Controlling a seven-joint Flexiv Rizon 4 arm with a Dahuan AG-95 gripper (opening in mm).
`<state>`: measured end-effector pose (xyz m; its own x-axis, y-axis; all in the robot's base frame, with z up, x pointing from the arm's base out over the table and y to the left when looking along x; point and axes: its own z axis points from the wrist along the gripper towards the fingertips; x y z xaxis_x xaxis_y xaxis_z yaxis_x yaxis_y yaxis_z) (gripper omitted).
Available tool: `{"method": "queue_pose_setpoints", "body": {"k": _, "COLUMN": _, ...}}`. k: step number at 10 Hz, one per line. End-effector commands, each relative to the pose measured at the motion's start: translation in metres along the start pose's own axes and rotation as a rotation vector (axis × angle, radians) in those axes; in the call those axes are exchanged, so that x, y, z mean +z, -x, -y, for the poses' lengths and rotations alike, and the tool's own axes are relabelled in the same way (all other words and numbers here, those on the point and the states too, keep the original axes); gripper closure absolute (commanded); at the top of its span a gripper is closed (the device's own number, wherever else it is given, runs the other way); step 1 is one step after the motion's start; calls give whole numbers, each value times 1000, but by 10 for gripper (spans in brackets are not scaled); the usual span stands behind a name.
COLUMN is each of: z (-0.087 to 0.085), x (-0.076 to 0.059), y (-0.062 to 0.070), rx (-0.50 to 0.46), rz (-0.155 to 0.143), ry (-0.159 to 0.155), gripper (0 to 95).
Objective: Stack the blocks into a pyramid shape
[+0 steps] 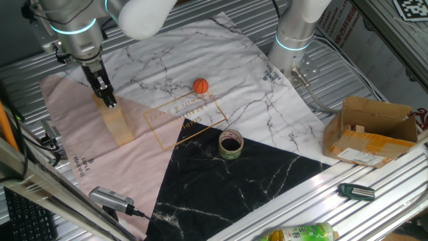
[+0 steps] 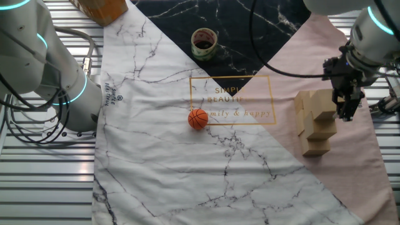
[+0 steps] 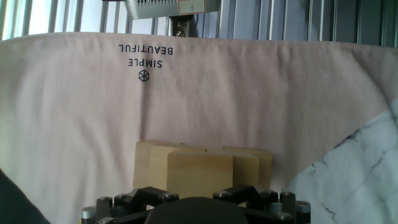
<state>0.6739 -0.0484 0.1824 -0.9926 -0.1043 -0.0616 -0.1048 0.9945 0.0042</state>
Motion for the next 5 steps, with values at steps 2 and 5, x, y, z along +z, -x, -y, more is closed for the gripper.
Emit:
{"method": "queue_pose_setpoints", "body": {"k": 2, "z": -11, "x": -15, "y": -10, "rx": 53, "rz": -8, "ry": -2, "gripper": 190}}
{"method": "queue_pose_setpoints", "body": {"k": 5, "z": -38, "x": -41, "y": -36, "rx": 124, "rz": -70, "ry": -10, "gripper": 950}}
